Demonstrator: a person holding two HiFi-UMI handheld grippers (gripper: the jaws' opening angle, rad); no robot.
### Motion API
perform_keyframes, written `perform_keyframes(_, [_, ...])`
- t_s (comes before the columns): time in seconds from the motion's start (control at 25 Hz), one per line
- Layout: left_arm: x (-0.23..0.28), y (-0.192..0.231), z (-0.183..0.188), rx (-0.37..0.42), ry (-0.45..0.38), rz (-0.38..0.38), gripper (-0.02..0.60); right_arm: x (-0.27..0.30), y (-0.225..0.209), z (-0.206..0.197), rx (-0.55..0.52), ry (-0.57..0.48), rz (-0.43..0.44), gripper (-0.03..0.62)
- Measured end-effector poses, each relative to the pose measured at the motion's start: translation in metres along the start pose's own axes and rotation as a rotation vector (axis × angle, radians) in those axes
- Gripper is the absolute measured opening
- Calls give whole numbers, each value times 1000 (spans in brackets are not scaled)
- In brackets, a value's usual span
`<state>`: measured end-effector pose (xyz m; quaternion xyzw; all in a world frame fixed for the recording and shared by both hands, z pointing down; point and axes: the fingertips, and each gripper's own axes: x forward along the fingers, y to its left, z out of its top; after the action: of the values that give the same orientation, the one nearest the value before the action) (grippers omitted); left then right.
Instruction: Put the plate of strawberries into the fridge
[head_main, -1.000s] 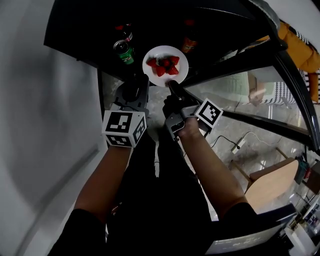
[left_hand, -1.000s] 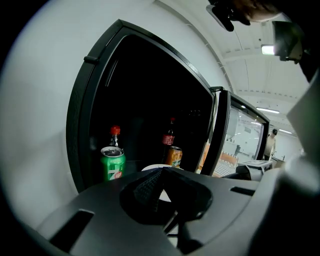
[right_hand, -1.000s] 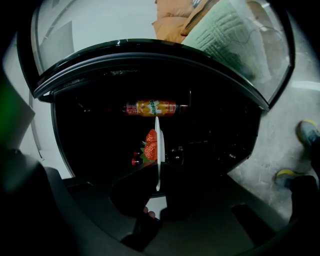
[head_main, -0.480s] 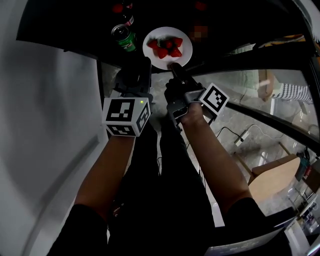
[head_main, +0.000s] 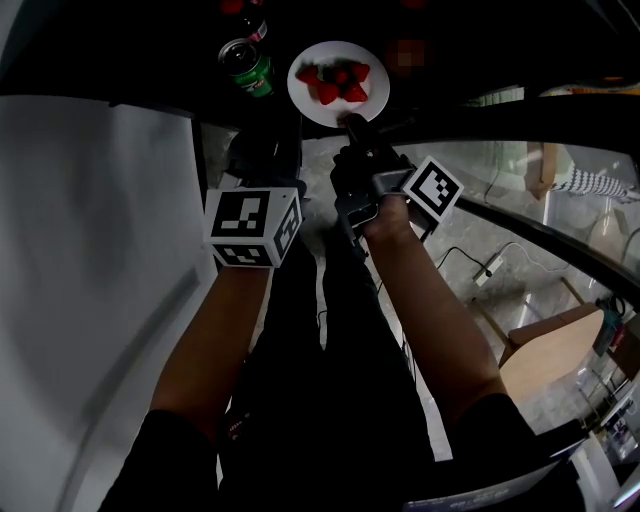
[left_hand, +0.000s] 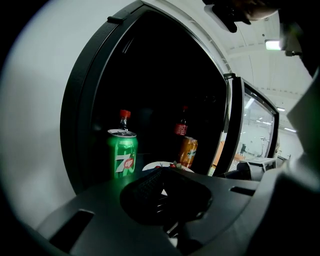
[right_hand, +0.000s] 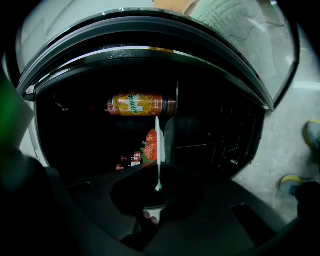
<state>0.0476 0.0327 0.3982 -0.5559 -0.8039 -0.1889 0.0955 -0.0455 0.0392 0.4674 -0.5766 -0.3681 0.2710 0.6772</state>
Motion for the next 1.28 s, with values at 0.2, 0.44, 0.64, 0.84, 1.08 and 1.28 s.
perform_keyframes(0.2, [3,1,-7,-11,4,-1,5,4,-7,3,-1,-3,-9,20])
perform_keyframes(0.44, [5,1,-12,-18,8,-2,5,7,-11,4,-8,-15,-17,18])
perform_keyframes(0.64, [5,2,-17,-26,10,0,5,6,-14,5,-6,-17,-26,18])
perform_keyframes(0.84, [7,6,-19,-41,21,7,5,10,-17,5,7,-20,-53,20])
perform_keyframes(1.08, [6,5,-23,-47,25,8,5,8,-18,6,5,-21,-45,20])
perform_keyframes(1.28, [7,10,-21,-47,26,9,5,13,-15,5,-6,-23,-41,21])
